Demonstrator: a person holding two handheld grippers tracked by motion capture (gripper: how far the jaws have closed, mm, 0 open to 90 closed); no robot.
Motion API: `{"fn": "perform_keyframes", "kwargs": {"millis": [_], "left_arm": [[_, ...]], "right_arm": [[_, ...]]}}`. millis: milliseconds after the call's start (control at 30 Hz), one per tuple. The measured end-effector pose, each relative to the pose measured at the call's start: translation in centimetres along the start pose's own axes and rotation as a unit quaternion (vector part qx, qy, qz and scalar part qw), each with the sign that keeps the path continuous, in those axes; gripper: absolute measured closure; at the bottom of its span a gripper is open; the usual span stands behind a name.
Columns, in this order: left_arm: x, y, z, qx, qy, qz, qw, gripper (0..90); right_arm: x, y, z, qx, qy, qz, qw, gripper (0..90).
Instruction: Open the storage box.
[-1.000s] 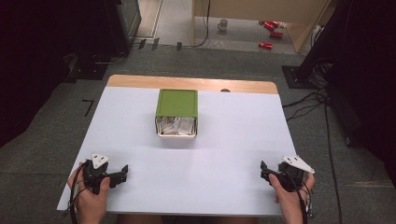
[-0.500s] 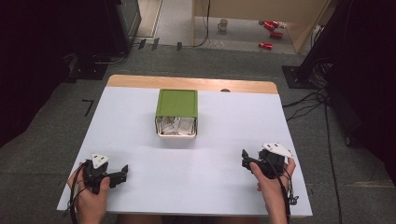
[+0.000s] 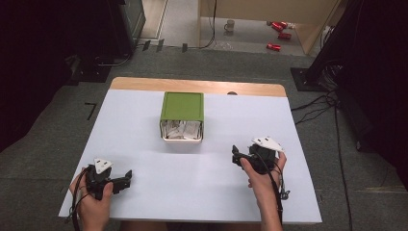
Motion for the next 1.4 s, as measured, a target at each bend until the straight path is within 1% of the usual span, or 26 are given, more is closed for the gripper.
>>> {"fn": "perform_keyframes", "kwargs": {"millis": [33,67,100,133,200,233,267,300,333,367,467,500,533,567,633,667,767,800,867,967,1000,1033,1133,1400], "left_arm": [[0.0,0.0,0.0,0.0,0.0,0.0,1.0,3.7],[0.0,0.0,0.0,-0.001,0.001,0.0,1.0,3.7],[0.0,0.0,0.0,-0.001,0.001,0.0,1.0,3.7],[0.0,0.0,0.0,-0.001,0.0,0.0,1.0,3.7],[0.0,0.0,0.0,-0.001,0.001,0.0,1.0,3.7],[0.0,0.0,0.0,-0.001,0.001,0.0,1.0,3.7],[0.0,0.0,0.0,-0.001,0.001,0.0,1.0,3.7],[0.0,0.0,0.0,-0.001,0.001,0.0,1.0,3.7],[0.0,0.0,0.0,-0.001,0.001,0.0,1.0,3.7],[0.0,0.0,0.0,0.0,0.0,0.0,1.0,3.7],[0.0,0.0,0.0,0.0,0.0,0.0,1.0,3.7],[0.0,0.0,0.0,0.0,0.0,0.0,1.0,3.7],[0.0,0.0,0.0,0.0,0.0,0.0,1.0,3.7],[0.0,0.0,0.0,0.0,0.001,0.0,1.0,3.7],[0.0,0.0,0.0,-0.001,0.0,0.0,1.0,3.7],[0.0,0.0,0.0,-0.001,0.0,0.0,1.0,3.7],[0.0,0.0,0.0,-0.001,0.001,0.0,1.0,3.7],[0.0,0.0,0.0,-0.002,0.001,0.0,1.0,3.7],[0.0,0.0,0.0,-0.002,0.001,0.0,1.0,3.7],[0.0,0.0,0.0,-0.002,0.001,0.0,1.0,3.7],[0.0,0.0,0.0,-0.001,0.001,0.0,1.0,3.7],[0.0,0.0,0.0,-0.002,0.001,0.0,1.0,3.7],[0.0,0.0,0.0,-0.002,0.001,0.0,1.0,3.6],[0.1,0.0,0.0,-0.002,0.0,0.0,1.0,3.5]], "right_arm": [[0.1,-0.3,-0.1,-0.002,0.0,-0.002,1.0,13.3],[0.6,-1.2,-0.3,-0.004,0.0,-0.009,0.9999,13.3],[0.6,-1.2,-0.3,-0.004,0.0,-0.009,0.9999,13.3],[0.9,-1.6,-0.4,-0.005,-0.001,-0.012,0.9999,13.3],[1.6,-2.8,-0.5,-0.004,-0.002,-0.021,0.9998,13.4],[1.6,-2.8,-0.5,-0.004,-0.002,-0.021,0.9998,13.4],[2.0,-3.7,-0.6,-0.007,-0.003,-0.027,0.9996,13.4],[2.2,-4.1,-0.7,-0.008,-0.003,-0.029,0.9995,13.4],[2.2,-4.1,-0.7,-0.008,-0.003,-0.029,0.9995,13.4],[2.6,-4.9,-0.8,-0.011,-0.004,-0.035,0.9993,13.7],[3.3,-5.9,-1.0,-0.015,-0.004,-0.038,0.9992,15.6],[3.3,-5.9,-1.0,-0.015,-0.004,-0.038,0.9992,15.6],[3.5,-6.3,-1.1,-0.014,-0.005,-0.04,0.9991,16.1],[3.8,-6.9,-1.2,-0.013,-0.005,-0.046,0.9988,16.6],[4.1,-7.4,-1.3,-0.011,-0.003,-0.05,0.9987,18.7],[4.1,-7.4,-1.3,-0.011,-0.003,-0.05,0.9987,18.7],[4.7,-8.4,-1.3,-0.013,0.0,-0.057,0.9983,20.5],[4.7,-8.4,-1.3,-0.013,0.0,-0.057,0.9983,20.5],[5.2,-8.9,-1.3,-0.014,0.002,-0.057,0.9983,22.2],[5.5,-9.1,-1.3,-0.014,0.004,-0.056,0.9983,23.7],[5.9,-9.2,-1.4,-0.014,0.007,-0.052,0.9985,26.6],[5.9,-9.2,-1.4,-0.014,0.007,-0.052,0.9985,26.6],[6.7,-9.3,-1.6,-0.01,0.012,-0.045,0.9989,31.6],[8.5,-10.1,-1.1,-0.006,-0.001,-0.041,0.9992,34.6]]}}
Point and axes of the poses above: each handheld gripper's, and its own axes: x roughly forward along the jaws, z roughly out of its underside, y roughly to its right, the point moved 10 cm from there along x, roughly forward along the jaws, and after that the axes turned 5 degrees about y, right-handed, at the moved point
